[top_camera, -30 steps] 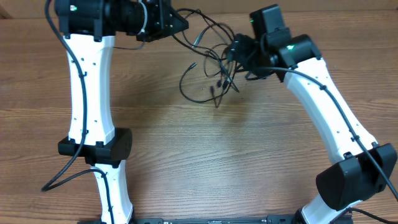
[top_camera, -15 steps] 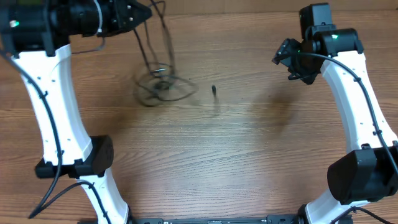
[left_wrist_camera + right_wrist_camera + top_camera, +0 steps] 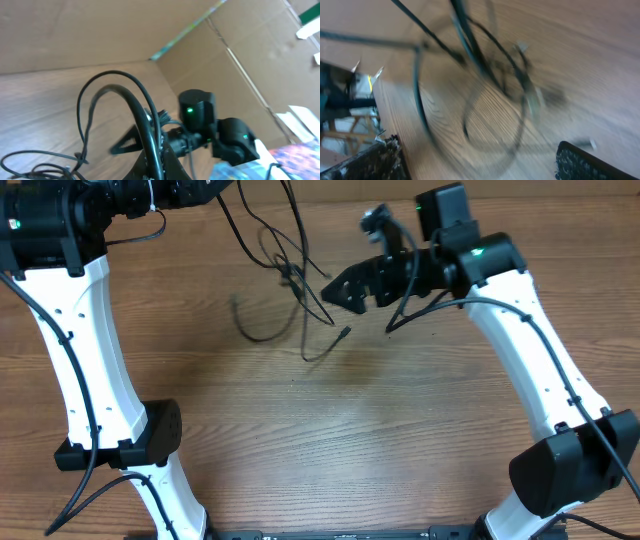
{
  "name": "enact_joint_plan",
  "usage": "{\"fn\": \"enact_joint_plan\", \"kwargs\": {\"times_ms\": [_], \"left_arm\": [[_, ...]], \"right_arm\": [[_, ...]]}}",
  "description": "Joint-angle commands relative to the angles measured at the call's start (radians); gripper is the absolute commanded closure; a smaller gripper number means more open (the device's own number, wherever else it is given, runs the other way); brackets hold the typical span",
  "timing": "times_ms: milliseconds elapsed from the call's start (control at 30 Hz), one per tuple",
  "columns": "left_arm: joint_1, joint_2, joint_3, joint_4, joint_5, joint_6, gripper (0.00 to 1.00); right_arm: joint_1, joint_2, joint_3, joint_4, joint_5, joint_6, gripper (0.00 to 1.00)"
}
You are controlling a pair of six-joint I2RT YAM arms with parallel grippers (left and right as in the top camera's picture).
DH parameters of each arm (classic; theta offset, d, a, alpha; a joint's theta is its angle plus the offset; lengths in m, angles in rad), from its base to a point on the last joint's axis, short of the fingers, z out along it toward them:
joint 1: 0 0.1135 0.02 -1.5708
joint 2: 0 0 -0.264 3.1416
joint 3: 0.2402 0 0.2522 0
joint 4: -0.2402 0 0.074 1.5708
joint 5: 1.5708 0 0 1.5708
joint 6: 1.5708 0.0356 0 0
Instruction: Untangle cables
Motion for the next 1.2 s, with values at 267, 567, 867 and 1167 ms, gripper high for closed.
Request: {"fn": "enact_joint_plan", "kwargs": {"times_ms": [267,567,867,1167], "left_arm": [[-0.002,-0.024,0.007,0.005,0.1,-0.045,0.96],[-0.002,-0.024,0.007,-0.003,0.1,-0.052,0.96],[0.123,-0.024,0.007,-0.022,-0.1,0.042,0.96],[0.234,-0.024,0.006,-0.147,-0.673,0.027,0.96]], "right_arm": [[0.126,0.049,0.004,0.067,-0.022,-0.117,0.01],[0.186,0.119,0.004,0.138,0.146,-0.003,0.45],[-0.018,-0.026,0.084,-0.025,0.498,0.294,0.96],[-0.412,-0.17,0.092,-0.233,0.666,0.569,0.96]]}}
